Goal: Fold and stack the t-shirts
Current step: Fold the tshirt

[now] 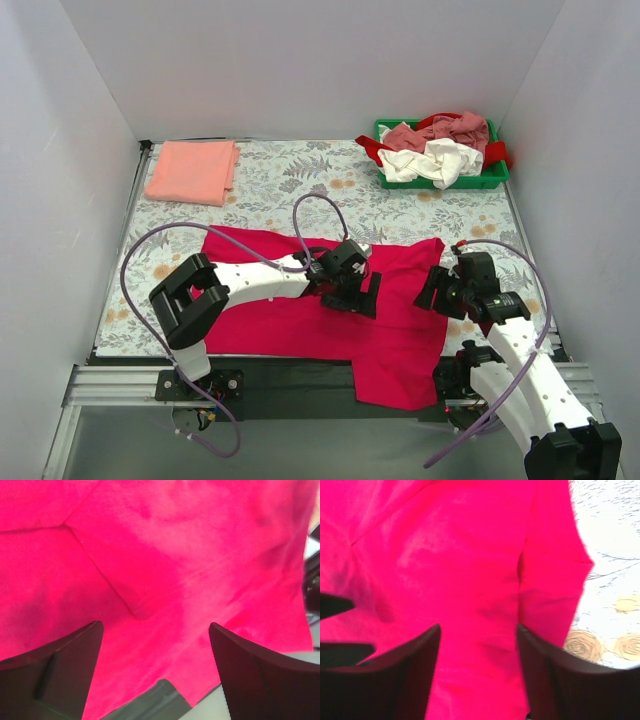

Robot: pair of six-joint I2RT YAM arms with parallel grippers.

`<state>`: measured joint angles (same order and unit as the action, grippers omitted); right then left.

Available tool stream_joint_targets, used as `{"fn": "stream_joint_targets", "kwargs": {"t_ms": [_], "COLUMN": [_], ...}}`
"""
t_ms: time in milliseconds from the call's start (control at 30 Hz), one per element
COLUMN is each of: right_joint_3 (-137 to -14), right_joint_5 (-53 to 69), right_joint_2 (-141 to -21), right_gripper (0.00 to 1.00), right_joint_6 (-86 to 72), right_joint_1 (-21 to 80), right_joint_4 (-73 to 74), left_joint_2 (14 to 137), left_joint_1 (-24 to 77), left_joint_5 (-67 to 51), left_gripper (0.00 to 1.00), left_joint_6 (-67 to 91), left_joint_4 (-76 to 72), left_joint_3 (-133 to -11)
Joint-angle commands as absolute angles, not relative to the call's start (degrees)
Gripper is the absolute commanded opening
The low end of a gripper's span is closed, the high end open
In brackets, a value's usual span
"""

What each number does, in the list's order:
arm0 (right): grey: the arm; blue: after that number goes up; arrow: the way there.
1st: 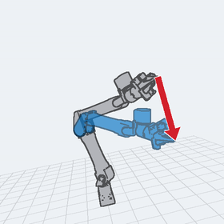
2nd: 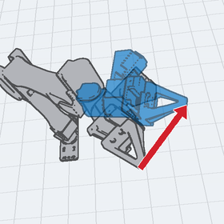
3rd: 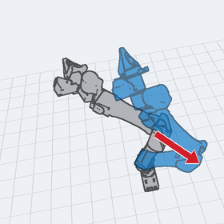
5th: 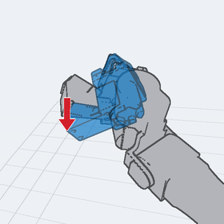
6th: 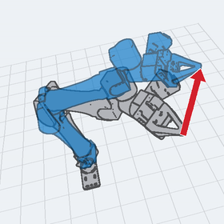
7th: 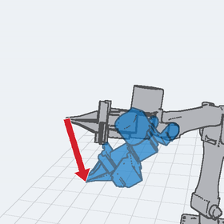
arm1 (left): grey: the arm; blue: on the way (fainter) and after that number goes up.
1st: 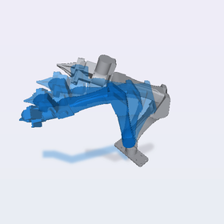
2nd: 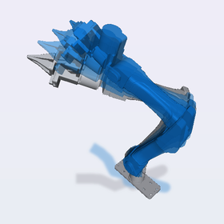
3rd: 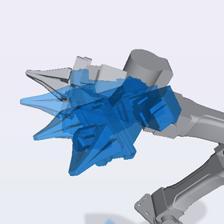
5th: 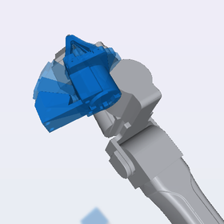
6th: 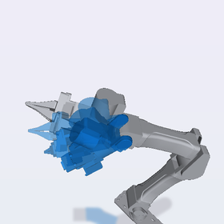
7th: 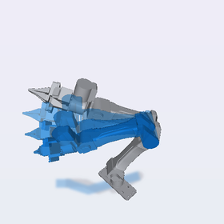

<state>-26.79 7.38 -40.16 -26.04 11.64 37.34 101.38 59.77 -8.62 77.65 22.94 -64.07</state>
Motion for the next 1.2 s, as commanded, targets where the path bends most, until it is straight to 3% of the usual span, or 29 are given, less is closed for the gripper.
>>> {"fn": "stream_joint_targets", "kwargs": {"t_ms": [0, 100, 233, 400, 667, 833, 1167], "right_joint_3": [-30.66, -34.01, -35.33, -37.87, -47.1, -48.25, -55.8], "right_joint_5": [2.38, 1.32, 9.37, 12.84, 0.71, 1.15, 2.73], "right_joint_2": [-39.9, -41.74, -45.08, -56.47, -75.31, -85.86, -102.82], "right_gripper": [0.72, 0.84, 0.98, 0.98, 0.98, 0.98, 0.98], "right_joint_6": [-24.7, -23.47, -23.29, -25.4, -24.79, -23.91, -19.69], "right_joint_1": [11.6, 11.51, 11.51, 14.75, 18.11, 11.79, 5.1], "right_joint_4": [37.18, 35.17, 27.0, 16.36, 13.62, 12.84, 9.49], "left_joint_2": [94.75, 92.03, 89.13, 87.8, 98.16, 102.03, 109.16], "left_joint_1": [60.03, 59.68, 54.95, 38.61, 19.28, 12.32, 7.73], "left_joint_5": [-7.04, -1.96, 2.54, 0.18, -2.37, -2.46, -6.84], "left_gripper": [0.89, 0.9, 0.91, 0.93, 0.94, 0.95, 0.96], "left_joint_6": [76.56, 76.11, 76.11, 77.51, 79.19, 79.1, 77.87], "left_joint_4": [23.9, 25.66, 27.42, 22.33, 21.45, 20.48, 19.51], "left_joint_3": [-63.9, -64.77, -64.25, -60.12, -63.63, -61.09, -62.74]}}
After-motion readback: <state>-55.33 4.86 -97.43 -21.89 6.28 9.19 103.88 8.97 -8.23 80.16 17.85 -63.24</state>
